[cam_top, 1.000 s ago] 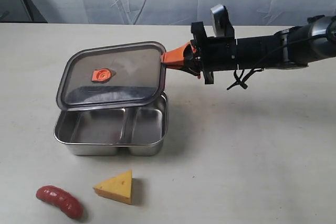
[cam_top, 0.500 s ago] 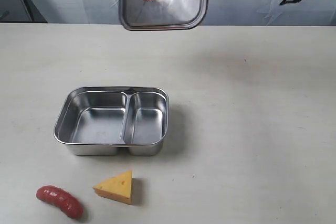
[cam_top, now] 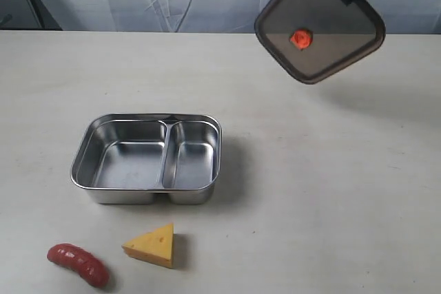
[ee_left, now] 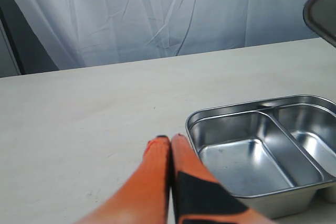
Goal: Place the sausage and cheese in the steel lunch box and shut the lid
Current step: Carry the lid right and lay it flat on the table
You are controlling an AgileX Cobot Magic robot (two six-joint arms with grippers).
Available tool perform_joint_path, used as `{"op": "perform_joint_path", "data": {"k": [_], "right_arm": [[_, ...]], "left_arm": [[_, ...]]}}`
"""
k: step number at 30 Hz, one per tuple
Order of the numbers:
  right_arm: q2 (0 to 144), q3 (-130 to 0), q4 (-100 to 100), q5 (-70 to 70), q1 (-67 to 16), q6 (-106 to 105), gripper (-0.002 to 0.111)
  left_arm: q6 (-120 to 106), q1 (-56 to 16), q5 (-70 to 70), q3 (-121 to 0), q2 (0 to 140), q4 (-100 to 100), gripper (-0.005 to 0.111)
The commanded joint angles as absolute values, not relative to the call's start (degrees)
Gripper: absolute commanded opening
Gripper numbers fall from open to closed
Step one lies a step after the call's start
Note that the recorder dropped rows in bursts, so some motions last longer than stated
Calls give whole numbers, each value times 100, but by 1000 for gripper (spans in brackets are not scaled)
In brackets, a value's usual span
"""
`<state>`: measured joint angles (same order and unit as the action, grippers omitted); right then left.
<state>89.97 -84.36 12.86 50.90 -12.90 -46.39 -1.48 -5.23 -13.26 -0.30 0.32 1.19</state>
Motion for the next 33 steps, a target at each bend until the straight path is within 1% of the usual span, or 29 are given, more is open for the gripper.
{"op": "perform_joint_path", "data": {"k": [1,2,4,10,13,21,28,29,31,33], "right_arm": [[8988,-8067,0,5169,-2206,-4151,-1],[9050,-7821,-542,5155,-2578,-3824,-1],[9169,-7404,-1068,5155,-3002,-3308,-1],[9289,-6380,-848,4960,-4006,-2564,-1],[9289,-5870,-463,4559,-4356,-2554,-1],[9472,-5386,-277,4460,-4809,-2554,-1],[9570,-5386,310,4282,-4858,-2554,-1],[9570,-5386,393,4282,-4858,-2554,2],[9570,-5386,648,4363,-4858,-2554,10],[9570,-5386,876,4448,-4858,-2554,26]], "left_arm": [[-147,-522,-1283,0,0,117,0],[-147,-522,-1283,0,0,117,0],[-147,-522,-1283,0,0,117,0],[-147,-522,-1283,0,0,117,0],[-147,-522,-1283,0,0,117,0],[-147,-522,-1283,0,0,117,0],[-147,-522,-1283,0,0,107,0],[-147,-522,-1283,0,0,107,0],[-147,-522,-1283,0,0,91,0],[-147,-522,-1283,0,0,91,0]]}}
